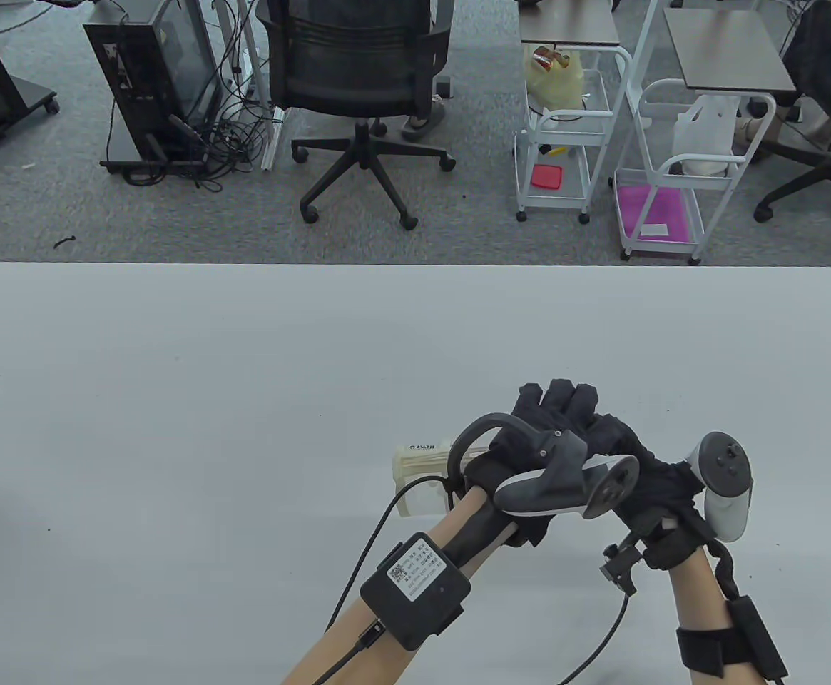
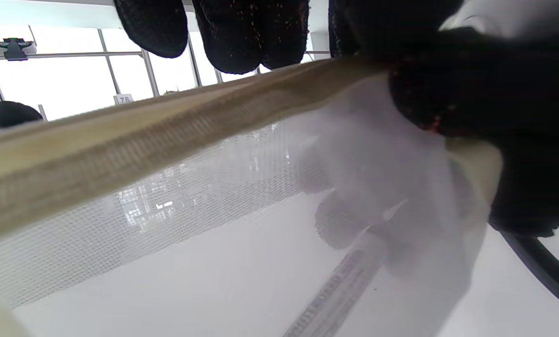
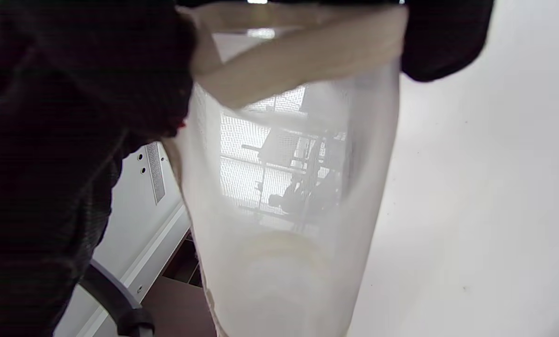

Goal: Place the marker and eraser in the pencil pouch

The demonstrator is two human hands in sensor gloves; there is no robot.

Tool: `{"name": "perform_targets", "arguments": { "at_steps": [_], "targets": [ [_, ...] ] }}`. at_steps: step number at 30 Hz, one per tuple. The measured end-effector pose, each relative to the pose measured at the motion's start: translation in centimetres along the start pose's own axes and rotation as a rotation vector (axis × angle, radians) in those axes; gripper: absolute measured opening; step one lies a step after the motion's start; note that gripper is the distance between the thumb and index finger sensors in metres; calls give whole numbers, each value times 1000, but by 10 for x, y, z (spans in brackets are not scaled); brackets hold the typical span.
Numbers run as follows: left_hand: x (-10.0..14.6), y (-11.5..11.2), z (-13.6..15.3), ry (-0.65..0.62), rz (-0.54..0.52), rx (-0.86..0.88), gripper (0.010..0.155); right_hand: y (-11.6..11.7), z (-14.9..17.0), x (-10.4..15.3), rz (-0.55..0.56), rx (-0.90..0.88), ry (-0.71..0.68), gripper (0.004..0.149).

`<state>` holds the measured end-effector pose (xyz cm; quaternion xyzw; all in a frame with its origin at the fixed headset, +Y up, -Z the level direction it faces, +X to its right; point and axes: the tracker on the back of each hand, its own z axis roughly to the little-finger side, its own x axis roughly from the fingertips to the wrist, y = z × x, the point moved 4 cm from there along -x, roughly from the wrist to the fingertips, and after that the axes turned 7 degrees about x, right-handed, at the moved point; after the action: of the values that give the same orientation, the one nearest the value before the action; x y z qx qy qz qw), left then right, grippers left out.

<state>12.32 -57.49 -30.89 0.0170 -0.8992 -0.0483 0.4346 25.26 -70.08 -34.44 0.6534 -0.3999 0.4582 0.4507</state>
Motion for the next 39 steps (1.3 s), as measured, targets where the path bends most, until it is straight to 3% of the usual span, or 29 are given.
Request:
{"name": "perform_targets", "arguments": {
  "at_steps": [2,4,7,12,23,29,31,34,39],
  "targets": [
    [1,4,-2,-47,-67,37,47,-2,2,0,1,4,3,74],
    [2,5,0,-54,-58,67,41,-1,0,0,-8,5,-4,73],
    [6,8,6,-60,-46,39,40,-2,0,-1,2,-13,-9,64],
    [20,14,25,-33,-30,-70,39,-10,4,1,26,-40,3,65],
    [60,17,97,105,-10,-155,39,-28,15,3,89,-113,20,64],
    [90,13,138,182,-51,-282,38,-38,19,6,119,-147,33,64],
    [99,11,142,147,-99,-162,38,-35,16,5,90,-150,23,65],
    [110,10,142,162,-148,-128,40,-35,11,6,111,-116,11,65],
    [128,12,143,199,-232,20,59,-36,10,8,124,-108,16,65]
  ]
}}
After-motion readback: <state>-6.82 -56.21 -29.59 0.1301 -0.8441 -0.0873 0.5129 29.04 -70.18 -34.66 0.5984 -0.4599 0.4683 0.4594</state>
